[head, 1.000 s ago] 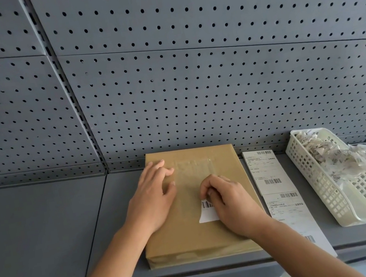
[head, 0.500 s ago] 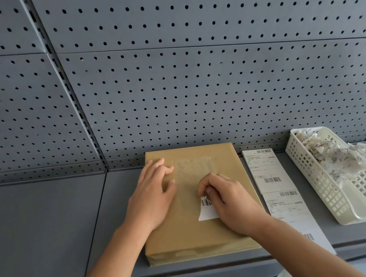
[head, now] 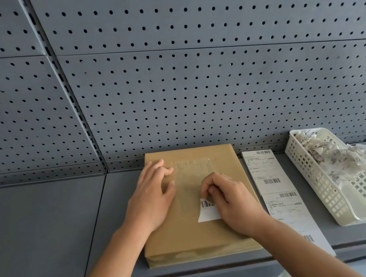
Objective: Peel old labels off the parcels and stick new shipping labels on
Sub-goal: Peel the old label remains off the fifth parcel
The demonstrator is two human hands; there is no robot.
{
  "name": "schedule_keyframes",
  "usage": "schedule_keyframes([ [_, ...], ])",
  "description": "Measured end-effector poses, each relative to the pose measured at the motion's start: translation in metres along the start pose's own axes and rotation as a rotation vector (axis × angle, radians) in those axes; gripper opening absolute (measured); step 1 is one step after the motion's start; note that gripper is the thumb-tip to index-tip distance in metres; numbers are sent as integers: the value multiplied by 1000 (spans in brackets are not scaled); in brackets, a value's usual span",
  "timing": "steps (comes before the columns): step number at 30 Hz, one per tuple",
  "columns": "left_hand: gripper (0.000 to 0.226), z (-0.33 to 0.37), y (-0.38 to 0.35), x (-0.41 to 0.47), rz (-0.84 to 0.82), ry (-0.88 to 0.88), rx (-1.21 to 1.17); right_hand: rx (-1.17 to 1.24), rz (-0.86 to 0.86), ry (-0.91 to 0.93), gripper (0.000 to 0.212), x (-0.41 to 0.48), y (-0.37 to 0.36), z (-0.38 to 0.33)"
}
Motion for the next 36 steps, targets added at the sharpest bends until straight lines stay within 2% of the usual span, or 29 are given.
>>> schedule_keyframes([
  [10, 34, -1, -1, 0, 1, -3, -2, -18, -25, -11, 29, 0, -2, 1],
  [13, 32, -2, -2, 0, 6, -9, -7, -50, -48, 34, 30, -1, -7, -3],
  [27, 34, -1, 0, 0, 2, -4, -7, -22, 22, 31, 30, -1, 1, -3],
  [31, 34, -2, -1, 0, 5, -8, -5, -71, -25, 39, 29, 0, -6, -3],
  [36, 33, -2, -1, 0, 6, -10, -11, 7, -5, 0, 32, -1, 1, -3],
])
Point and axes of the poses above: each hand's wrist, its own x-axis towards the middle knuckle, its own y-axis out of the back of the hand, z = x × y, the point moved 6 cm from there along x, towards the middle knuckle, and after that the axes turned 3 degrees about -y, right-handed, at the moved point
